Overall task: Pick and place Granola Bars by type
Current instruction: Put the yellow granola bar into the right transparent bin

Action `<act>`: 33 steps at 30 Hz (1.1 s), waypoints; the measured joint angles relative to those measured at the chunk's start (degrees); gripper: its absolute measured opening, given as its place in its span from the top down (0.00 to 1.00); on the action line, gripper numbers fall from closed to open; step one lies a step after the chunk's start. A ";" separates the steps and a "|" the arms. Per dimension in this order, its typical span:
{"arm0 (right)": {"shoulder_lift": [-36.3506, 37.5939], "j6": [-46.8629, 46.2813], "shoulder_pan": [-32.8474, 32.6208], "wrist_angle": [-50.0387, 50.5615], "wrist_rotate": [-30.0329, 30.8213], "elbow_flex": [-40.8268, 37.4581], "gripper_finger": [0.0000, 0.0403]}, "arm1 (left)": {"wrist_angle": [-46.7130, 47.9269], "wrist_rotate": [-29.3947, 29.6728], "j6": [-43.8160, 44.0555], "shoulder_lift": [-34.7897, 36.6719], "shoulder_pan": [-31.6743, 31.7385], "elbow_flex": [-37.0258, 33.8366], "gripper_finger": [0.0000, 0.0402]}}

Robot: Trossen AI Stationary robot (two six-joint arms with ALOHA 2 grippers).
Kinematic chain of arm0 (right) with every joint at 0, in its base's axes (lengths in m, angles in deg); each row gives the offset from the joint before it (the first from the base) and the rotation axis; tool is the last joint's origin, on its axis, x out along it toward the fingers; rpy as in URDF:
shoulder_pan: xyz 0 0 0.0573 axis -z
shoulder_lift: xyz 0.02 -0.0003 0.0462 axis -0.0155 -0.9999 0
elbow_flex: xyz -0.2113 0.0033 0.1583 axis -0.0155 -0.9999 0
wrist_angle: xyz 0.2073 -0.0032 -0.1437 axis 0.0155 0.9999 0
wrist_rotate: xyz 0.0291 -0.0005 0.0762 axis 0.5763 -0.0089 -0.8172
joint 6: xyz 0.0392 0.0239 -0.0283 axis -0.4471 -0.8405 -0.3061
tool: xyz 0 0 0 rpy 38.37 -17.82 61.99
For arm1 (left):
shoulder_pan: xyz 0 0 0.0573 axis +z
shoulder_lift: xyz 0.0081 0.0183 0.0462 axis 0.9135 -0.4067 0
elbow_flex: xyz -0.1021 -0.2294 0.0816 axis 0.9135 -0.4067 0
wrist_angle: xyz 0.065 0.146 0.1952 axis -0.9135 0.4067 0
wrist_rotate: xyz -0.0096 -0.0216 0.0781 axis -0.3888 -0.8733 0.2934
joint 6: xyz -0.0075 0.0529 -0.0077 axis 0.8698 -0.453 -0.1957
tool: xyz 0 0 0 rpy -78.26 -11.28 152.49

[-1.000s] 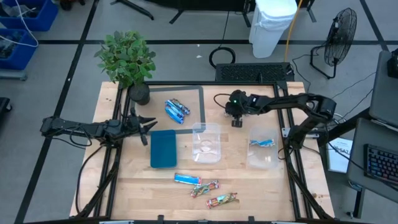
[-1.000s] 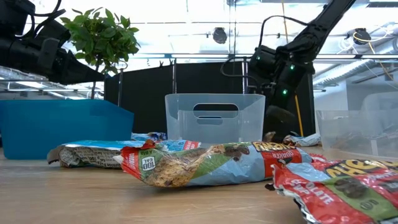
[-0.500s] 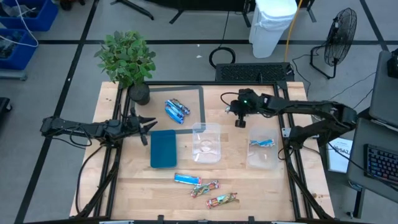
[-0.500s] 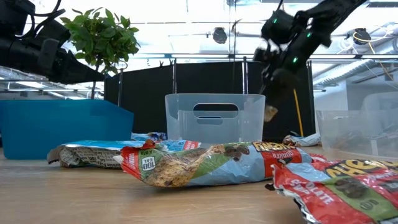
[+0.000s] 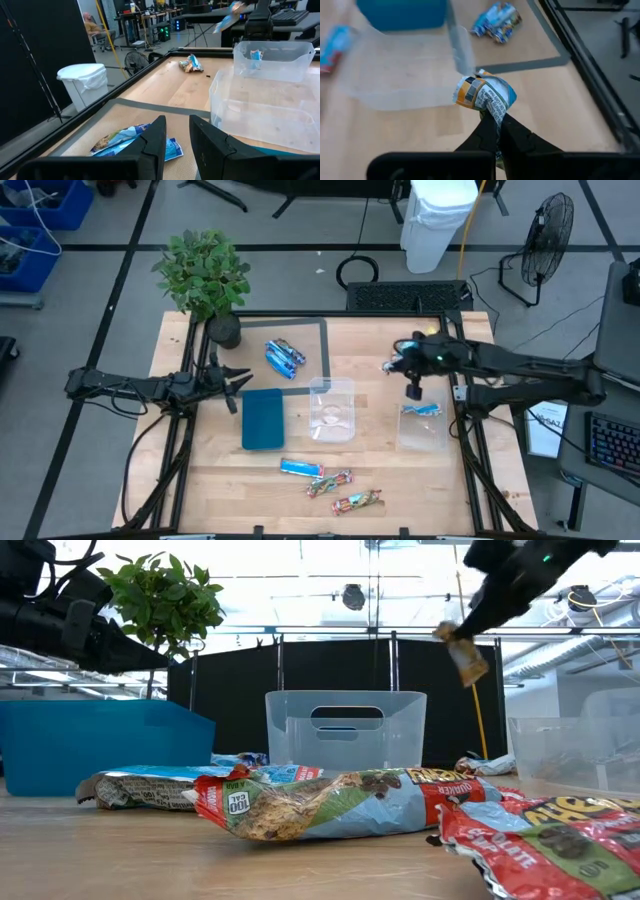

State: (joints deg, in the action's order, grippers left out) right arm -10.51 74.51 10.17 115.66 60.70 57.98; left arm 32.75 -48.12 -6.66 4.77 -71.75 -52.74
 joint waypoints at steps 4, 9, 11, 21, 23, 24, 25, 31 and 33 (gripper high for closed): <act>4.13 -7.29 -4.87 4.05 -0.03 0.00 1.00 | 0.00 0.00 0.21 0.00 0.00 0.00 0.77; 6.55 -17.40 -11.19 10.34 -0.02 0.00 1.00 | 0.00 -0.02 0.25 0.00 0.01 0.00 0.77; 6.65 -21.15 -13.50 12.34 0.01 0.00 1.00 | 0.00 -0.02 0.27 0.00 0.01 0.00 0.77; 6.24 -39.43 -22.49 22.54 0.12 0.00 1.00 | 0.02 -0.02 0.45 0.00 0.01 0.00 0.77; 6.05 -42.27 -23.63 24.40 0.50 -0.01 1.00 | 0.02 -0.02 0.17 0.00 -0.01 0.00 0.77; 5.95 -43.20 -24.07 24.61 1.17 -0.19 1.00 | 0.02 -0.02 -0.01 0.00 -0.01 0.00 0.77; 5.91 -43.68 -24.42 24.55 1.85 -0.55 1.00 | 0.02 -0.01 -0.03 0.00 0.00 0.00 0.77; 4.82 -43.88 -24.69 22.26 3.23 -5.11 1.00 | 0.02 -0.01 -0.21 0.00 -0.01 0.00 0.77; 4.26 -43.91 -24.69 21.52 3.47 -6.98 1.00 | 0.02 -0.02 -0.23 0.00 -0.01 0.00 0.77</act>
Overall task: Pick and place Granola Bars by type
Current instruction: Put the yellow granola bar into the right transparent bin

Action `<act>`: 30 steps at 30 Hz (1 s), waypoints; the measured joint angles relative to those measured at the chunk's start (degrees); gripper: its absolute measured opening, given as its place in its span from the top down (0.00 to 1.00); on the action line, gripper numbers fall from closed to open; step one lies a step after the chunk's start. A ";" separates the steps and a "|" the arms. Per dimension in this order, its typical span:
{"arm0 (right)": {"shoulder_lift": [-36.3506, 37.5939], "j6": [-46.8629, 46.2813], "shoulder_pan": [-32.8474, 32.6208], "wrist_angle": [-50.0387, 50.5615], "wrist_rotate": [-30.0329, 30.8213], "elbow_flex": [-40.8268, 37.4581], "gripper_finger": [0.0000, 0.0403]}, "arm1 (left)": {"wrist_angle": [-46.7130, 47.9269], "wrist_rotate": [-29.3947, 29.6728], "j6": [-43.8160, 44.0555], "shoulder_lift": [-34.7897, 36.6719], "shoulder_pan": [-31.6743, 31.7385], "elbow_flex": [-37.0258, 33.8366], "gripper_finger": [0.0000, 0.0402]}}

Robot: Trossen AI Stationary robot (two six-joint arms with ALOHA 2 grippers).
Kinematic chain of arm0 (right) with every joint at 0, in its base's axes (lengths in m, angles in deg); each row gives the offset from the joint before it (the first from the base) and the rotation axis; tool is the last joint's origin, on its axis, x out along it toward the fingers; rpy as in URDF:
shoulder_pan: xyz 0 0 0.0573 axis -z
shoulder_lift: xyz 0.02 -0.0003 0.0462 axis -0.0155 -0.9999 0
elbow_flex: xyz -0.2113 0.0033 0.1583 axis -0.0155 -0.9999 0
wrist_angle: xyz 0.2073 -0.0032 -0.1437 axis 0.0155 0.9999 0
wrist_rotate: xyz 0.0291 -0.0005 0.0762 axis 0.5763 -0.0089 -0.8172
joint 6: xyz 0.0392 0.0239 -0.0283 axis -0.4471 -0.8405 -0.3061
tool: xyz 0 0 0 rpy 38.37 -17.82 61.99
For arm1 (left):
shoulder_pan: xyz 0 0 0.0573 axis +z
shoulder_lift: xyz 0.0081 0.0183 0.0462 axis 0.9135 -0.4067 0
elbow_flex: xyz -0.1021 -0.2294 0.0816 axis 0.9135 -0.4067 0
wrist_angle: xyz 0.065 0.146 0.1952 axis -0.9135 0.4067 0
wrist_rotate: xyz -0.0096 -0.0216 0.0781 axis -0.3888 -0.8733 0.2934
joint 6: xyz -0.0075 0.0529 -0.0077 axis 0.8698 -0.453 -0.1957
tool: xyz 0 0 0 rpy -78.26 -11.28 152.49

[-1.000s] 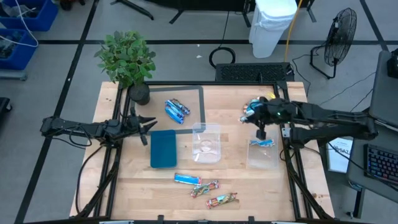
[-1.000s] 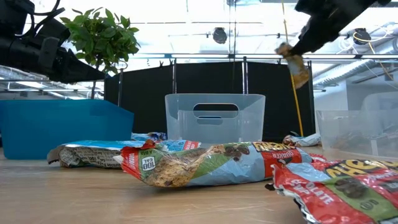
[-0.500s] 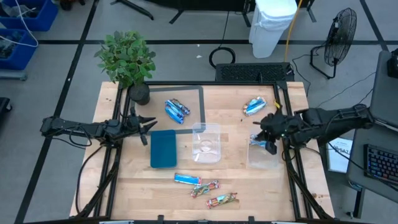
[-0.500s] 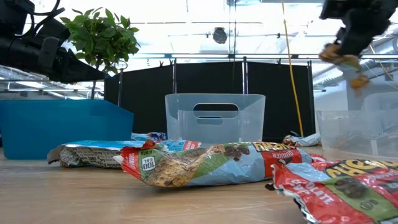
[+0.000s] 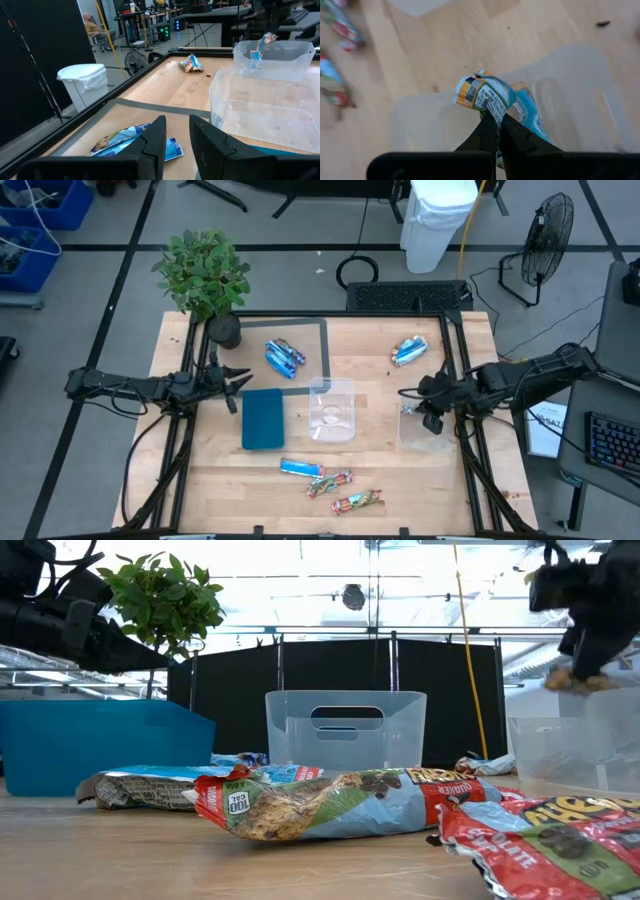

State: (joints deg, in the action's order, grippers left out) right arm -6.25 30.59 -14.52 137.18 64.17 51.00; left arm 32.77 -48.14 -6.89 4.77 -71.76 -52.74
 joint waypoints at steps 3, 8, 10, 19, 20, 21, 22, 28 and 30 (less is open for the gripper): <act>-0.53 -0.63 0.04 -1.11 0.17 -3.01 1.00 | 0.00 0.02 0.00 0.00 0.01 0.00 0.77; -0.79 -1.43 0.17 -3.20 1.58 -6.72 1.00 | 0.00 0.02 0.00 0.00 0.00 0.00 0.77; -0.78 -1.82 0.17 -3.67 1.53 -7.40 1.00 | 0.00 0.02 0.00 0.00 0.00 0.00 0.77; -0.77 -4.21 0.17 -4.06 1.26 -7.84 0.85 | 0.00 0.02 0.00 0.00 0.00 0.00 0.77; -0.77 -4.21 0.17 -4.08 1.26 -7.86 0.83 | 0.00 0.02 0.00 0.00 0.01 0.00 0.77; -0.77 -4.21 0.17 -4.08 1.26 -7.85 0.80 | 0.00 0.02 0.00 0.00 0.01 0.00 0.77; -0.77 -4.21 0.17 -4.20 1.26 -7.84 0.78 | 0.00 0.02 0.00 0.00 0.02 0.00 0.77; -0.77 0.12 0.17 -8.10 5.24 -7.86 0.66 | 0.00 0.02 0.00 0.00 0.00 0.00 0.77; -0.77 3.71 0.17 -10.61 8.17 -7.86 0.64 | 0.00 0.02 -0.02 0.00 0.00 0.00 0.77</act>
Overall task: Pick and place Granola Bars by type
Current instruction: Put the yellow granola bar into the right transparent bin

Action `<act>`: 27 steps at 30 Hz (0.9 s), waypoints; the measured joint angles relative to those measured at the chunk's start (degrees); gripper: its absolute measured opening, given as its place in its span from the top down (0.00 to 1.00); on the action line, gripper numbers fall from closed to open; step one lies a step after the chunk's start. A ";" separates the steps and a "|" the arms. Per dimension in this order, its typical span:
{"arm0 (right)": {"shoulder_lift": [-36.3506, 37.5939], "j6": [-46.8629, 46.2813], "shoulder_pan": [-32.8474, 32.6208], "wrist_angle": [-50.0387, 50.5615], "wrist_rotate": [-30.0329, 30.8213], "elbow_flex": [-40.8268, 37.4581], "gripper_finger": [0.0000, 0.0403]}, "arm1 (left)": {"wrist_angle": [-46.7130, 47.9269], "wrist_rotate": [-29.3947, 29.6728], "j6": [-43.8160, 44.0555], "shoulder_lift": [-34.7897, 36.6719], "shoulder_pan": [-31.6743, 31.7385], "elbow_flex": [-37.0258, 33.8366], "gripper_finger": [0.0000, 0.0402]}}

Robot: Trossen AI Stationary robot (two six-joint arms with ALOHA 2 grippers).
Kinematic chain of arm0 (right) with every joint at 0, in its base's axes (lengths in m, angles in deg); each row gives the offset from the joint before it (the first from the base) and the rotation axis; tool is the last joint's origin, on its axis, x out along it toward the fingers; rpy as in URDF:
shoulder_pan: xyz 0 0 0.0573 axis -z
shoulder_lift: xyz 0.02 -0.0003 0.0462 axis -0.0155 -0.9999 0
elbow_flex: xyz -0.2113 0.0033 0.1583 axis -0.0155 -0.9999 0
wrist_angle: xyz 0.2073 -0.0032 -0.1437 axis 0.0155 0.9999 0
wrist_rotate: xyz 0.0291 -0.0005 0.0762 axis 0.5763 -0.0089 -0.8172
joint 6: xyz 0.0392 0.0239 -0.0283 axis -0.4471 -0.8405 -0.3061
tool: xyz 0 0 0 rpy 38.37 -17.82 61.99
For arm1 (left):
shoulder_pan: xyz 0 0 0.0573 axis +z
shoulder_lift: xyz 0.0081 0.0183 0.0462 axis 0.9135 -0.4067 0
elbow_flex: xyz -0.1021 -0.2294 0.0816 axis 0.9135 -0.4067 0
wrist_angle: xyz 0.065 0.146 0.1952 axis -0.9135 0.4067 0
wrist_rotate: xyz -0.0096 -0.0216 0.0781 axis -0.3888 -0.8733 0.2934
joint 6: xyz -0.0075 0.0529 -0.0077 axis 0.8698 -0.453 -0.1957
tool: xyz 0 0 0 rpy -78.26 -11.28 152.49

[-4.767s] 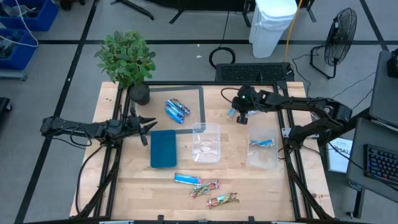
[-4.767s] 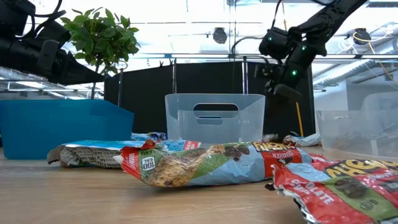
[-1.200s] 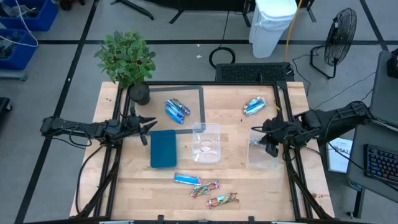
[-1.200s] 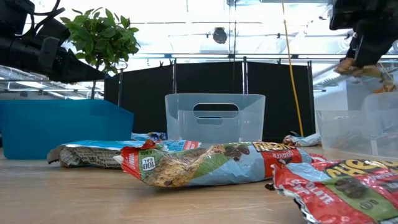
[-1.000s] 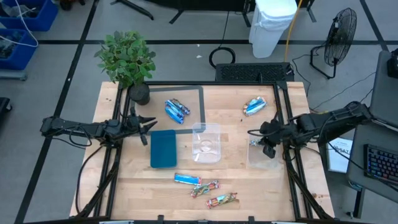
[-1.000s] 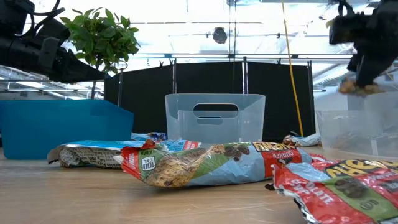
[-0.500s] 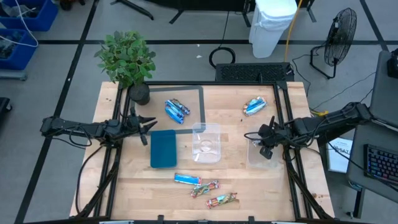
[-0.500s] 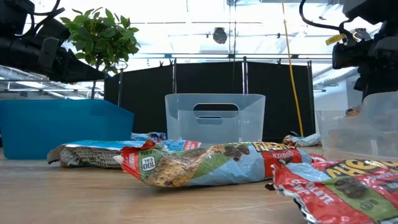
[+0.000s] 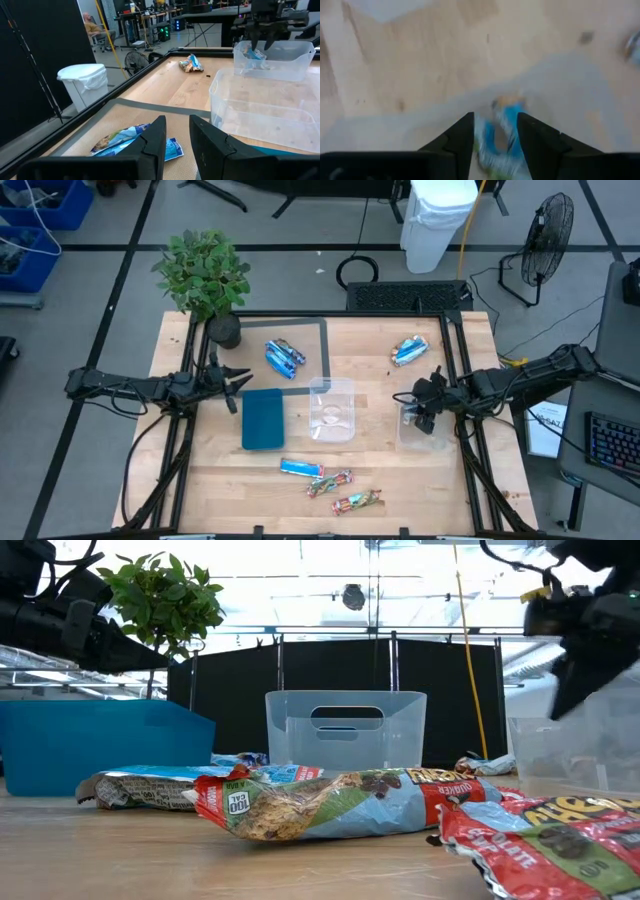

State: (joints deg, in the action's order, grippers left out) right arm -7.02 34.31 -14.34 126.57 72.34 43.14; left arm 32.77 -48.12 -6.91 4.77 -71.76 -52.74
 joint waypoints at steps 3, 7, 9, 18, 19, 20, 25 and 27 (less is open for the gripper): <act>0.00 6.84 0.01 -4.65 5.71 0.00 0.62 | -0.02 0.00 0.02 0.00 0.02 0.00 0.77; 0.00 16.52 2.44 -10.44 14.27 0.00 0.63 | 0.00 0.00 0.01 0.00 0.01 0.00 0.77; 0.00 19.91 5.71 -12.28 15.83 0.07 0.64 | 0.00 0.01 0.02 0.00 0.00 0.00 0.77; -1.20 36.34 27.83 -10.41 6.78 7.46 0.65 | 0.02 0.00 0.02 0.00 0.00 0.00 0.77; -1.92 38.19 30.72 -9.69 4.67 8.45 0.65 | 0.01 0.01 0.02 0.00 0.01 0.00 0.77; -2.99 40.10 33.69 -8.71 3.19 9.34 0.65 | 0.02 0.02 0.02 0.00 0.00 0.00 0.77; -11.16 47.53 47.20 -2.07 -1.69 13.00 0.65 | 0.04 0.02 0.00 0.00 0.02 0.00 0.77; -14.89 49.55 51.16 -2.42 -4.06 13.36 0.64 | 0.04 0.02 0.00 0.00 0.00 0.00 0.77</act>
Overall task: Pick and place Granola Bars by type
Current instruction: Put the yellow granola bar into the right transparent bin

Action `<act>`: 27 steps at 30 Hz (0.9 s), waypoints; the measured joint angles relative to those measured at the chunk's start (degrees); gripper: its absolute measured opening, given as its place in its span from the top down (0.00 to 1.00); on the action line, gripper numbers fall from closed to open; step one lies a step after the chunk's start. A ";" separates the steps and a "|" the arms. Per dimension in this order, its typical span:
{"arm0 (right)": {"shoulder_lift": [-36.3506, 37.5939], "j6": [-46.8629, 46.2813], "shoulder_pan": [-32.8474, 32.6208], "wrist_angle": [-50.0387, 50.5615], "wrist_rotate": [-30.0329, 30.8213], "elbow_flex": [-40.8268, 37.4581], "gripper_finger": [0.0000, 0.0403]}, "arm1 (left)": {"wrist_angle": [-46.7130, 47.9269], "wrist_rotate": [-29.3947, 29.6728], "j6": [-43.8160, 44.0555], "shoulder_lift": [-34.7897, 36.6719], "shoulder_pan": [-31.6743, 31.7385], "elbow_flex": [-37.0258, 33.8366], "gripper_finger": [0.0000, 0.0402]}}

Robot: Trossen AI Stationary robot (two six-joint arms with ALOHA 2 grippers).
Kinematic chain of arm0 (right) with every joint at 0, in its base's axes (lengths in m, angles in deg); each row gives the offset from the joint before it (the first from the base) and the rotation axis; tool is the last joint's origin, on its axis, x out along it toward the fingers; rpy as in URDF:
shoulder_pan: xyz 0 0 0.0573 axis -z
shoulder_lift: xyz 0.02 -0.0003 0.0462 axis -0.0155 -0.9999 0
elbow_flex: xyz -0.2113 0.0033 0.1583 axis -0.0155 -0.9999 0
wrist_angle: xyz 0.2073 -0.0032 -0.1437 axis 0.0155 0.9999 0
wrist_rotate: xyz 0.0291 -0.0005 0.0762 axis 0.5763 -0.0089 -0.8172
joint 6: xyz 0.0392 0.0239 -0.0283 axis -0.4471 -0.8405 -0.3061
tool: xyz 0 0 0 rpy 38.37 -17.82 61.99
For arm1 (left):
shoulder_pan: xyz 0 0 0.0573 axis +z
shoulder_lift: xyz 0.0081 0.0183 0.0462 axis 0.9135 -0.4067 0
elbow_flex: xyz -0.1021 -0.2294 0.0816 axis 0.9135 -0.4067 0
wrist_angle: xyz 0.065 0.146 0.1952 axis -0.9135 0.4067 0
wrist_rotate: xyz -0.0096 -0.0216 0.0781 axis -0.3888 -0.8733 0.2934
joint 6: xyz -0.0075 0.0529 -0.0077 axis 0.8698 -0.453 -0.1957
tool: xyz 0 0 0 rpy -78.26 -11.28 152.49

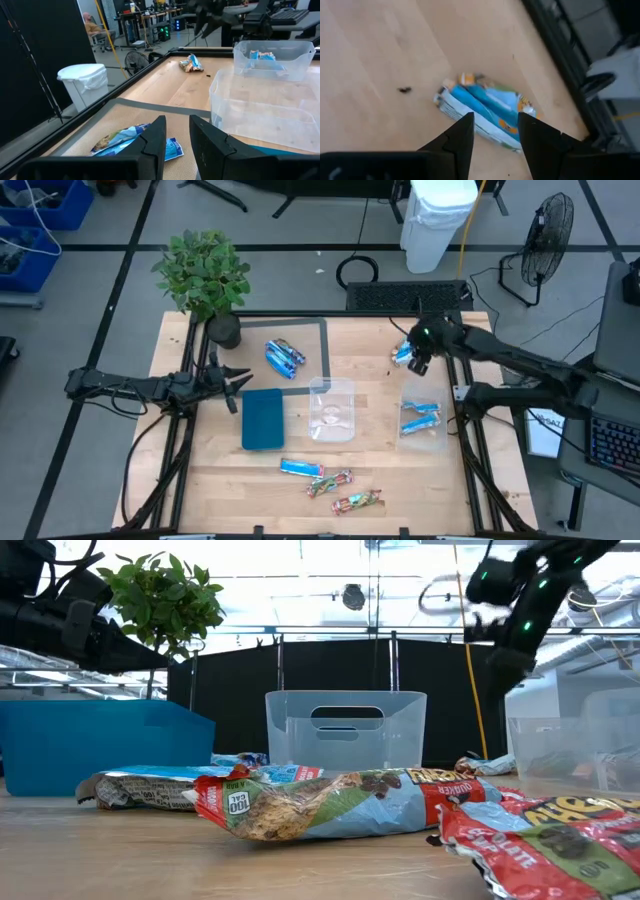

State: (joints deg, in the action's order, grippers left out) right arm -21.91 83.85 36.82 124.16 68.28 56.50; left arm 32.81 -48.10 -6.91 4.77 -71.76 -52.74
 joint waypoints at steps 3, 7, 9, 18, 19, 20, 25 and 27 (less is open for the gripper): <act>-6.02 1.68 3.55 -1.56 -4.18 0.21 0.61 | 0.00 0.00 0.00 0.00 0.01 0.00 0.77; -12.77 2.70 4.19 -5.55 -6.10 0.30 0.55 | 0.01 0.00 0.00 0.00 0.01 0.00 0.77; -15.31 3.25 3.75 -7.95 -6.08 0.30 0.53 | 0.01 0.00 0.00 0.00 0.01 0.00 0.77; -23.00 4.52 3.46 -15.34 -4.59 0.39 0.50 | 0.00 0.00 -0.04 0.00 0.02 0.00 0.77; -23.52 4.74 3.46 -15.73 -4.27 0.39 0.50 | 0.00 0.00 -0.04 0.00 0.00 0.00 0.77; -24.03 4.99 3.46 -15.87 -4.27 0.39 0.50 | 0.00 0.01 -0.04 0.00 0.01 0.00 0.77; -25.82 5.35 3.46 -18.17 -4.18 0.39 0.50 | 0.03 0.00 -0.02 0.00 0.02 0.00 0.77; -26.31 5.39 3.46 -19.20 -4.03 0.39 0.50 | 0.03 0.00 -0.02 0.00 0.01 0.00 0.77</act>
State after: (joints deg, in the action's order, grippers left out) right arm -48.21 89.24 40.28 104.96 64.25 56.89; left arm 32.84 -48.10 -6.93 4.77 -71.75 -52.74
